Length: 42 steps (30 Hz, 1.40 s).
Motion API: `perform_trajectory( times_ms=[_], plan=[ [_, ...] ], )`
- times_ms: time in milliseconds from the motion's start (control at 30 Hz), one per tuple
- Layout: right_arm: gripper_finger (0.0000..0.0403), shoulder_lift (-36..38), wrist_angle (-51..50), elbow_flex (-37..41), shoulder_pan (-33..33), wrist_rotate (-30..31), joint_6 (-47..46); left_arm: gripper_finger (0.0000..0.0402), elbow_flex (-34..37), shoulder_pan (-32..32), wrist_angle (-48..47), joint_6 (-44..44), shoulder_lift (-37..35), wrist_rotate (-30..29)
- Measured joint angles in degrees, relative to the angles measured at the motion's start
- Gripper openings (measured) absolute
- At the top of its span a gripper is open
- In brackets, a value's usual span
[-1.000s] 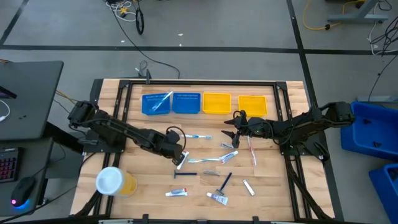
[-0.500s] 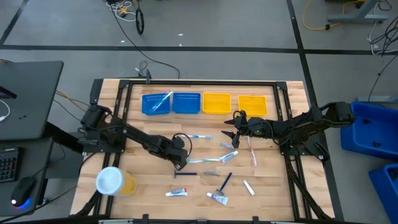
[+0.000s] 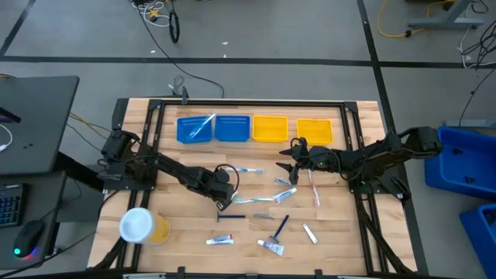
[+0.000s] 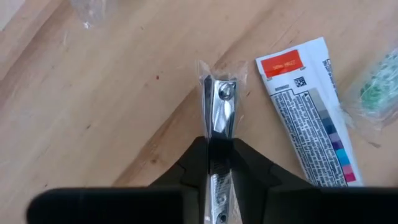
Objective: Pick & Place Travel size toiletries
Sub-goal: Put the silver nail cutter into the right blue bin
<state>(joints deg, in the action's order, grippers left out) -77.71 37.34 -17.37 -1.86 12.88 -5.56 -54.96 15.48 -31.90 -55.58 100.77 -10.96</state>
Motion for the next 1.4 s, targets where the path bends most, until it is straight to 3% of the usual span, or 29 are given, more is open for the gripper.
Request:
perform_trajectory(
  times_ms=[233, 600, 767, 867, 1100, 1400],
  plan=[
    [0.0251, 0.0, -0.02, 0.0, 0.0, 0.0, 0.0, 0.0052, -3.13, -2.49, -6.7, 3.56, 0.17, 0.33],
    [0.0244, 0.0, -0.44, 0.0, 0.01, -0.09, -2.2, 0.0052, -20.61, -15.82, -31.14, 21.33, 0.0, -17.11],
    [0.0232, 0.0, -1.14, 0.0, 0.05, -0.09, -4.89, 0.0054, -24.42, -24.15, -25.13, 40.61, -0.02, -16.06],
    [0.0228, 0.0, -1.89, 0.0, 0.05, -0.13, -7.01, 0.0054, -24.55, -29.28, -19.19, 48.46, -0.02, -12.45],
    [0.0222, 0.0, -3.47, 0.0, 0.05, -0.32, -8.58, 0.0054, -20.06, -38.78, -6.63, 62.36, 0.64, -2.16],
    [0.0233, 0.0, -3.76, 0.0, 0.05, 0.0, -8.5, 0.0059, -10.98, -41.83, 7.18, 72.71, 0.61, 6.34]
  ],
)
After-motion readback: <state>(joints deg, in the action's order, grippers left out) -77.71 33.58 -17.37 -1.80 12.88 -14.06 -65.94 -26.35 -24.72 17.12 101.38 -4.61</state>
